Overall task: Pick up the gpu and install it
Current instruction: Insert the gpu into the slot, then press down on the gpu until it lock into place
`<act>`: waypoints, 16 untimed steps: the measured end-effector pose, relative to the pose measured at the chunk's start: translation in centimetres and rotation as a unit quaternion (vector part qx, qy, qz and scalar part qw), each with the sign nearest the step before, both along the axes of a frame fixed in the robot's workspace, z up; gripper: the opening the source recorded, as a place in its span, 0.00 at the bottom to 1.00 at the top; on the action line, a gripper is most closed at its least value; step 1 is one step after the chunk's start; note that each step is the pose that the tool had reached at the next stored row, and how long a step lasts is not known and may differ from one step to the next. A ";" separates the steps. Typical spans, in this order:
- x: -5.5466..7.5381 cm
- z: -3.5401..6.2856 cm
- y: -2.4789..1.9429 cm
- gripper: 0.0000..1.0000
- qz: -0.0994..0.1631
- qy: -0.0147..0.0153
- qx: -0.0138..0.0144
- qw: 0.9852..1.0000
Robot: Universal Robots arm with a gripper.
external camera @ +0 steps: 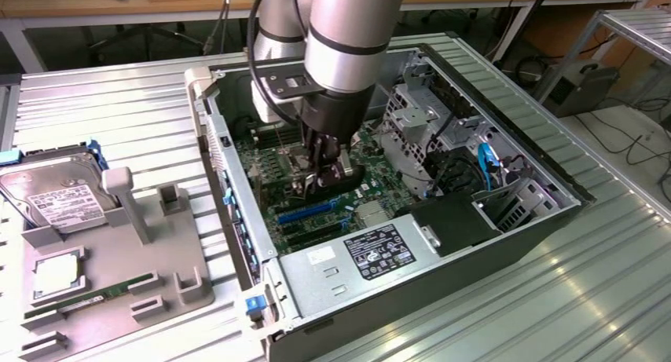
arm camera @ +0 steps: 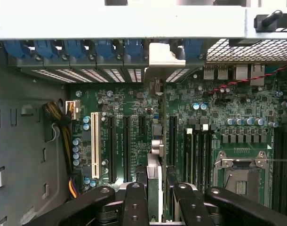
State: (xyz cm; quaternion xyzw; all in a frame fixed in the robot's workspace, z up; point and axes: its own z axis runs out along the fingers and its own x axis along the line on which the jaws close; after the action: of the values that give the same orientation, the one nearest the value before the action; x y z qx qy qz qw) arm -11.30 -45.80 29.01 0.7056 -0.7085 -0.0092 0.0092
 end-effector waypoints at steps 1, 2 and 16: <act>0.0 -0.07 0.03 0.26 0.000 0.000 0.000 1.000; 0.0 -0.14 0.08 0.26 -0.001 0.000 0.000 1.000; -0.3 -0.90 0.16 0.26 -0.002 0.000 0.000 1.000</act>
State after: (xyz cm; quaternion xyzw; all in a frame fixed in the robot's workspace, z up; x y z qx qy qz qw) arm -11.57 -45.64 28.11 0.7045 -0.7096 -0.0091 0.0094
